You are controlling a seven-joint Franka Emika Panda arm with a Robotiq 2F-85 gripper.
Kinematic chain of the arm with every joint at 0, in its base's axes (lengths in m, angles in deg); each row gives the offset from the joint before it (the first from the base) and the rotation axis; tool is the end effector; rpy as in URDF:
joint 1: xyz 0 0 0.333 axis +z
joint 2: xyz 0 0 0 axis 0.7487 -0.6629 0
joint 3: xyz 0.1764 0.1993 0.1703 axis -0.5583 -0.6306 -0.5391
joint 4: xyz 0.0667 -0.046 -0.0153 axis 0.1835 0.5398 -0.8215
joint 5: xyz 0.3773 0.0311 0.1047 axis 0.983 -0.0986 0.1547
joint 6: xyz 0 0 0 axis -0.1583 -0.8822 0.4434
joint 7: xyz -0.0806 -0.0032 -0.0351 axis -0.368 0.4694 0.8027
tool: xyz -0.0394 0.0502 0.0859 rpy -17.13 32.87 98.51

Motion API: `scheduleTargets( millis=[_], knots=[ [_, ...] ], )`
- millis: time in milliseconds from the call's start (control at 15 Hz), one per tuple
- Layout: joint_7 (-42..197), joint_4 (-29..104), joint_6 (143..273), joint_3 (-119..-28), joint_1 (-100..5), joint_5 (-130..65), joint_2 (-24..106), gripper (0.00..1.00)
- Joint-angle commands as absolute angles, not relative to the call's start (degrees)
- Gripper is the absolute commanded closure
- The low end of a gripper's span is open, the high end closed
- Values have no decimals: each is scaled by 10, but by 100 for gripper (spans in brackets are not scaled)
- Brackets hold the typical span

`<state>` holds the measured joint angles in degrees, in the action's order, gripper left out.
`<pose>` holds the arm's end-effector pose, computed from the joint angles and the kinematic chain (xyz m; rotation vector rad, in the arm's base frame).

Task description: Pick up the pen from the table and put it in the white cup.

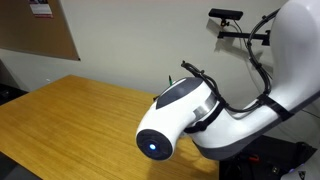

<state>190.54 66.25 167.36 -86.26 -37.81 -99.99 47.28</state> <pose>0.5287 0.0863 0.3465 1.6970 -1.1073 0.9766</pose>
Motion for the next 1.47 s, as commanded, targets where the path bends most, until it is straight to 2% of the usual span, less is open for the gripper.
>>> scheduleTargets(
  millis=[0, 1400],
  knots=[
    [1885, 662, 1667, -857, -387, -1008, 470, 97],
    [1909, 602, 1702, -847, -397, -1073, 354, 97]
  ],
)
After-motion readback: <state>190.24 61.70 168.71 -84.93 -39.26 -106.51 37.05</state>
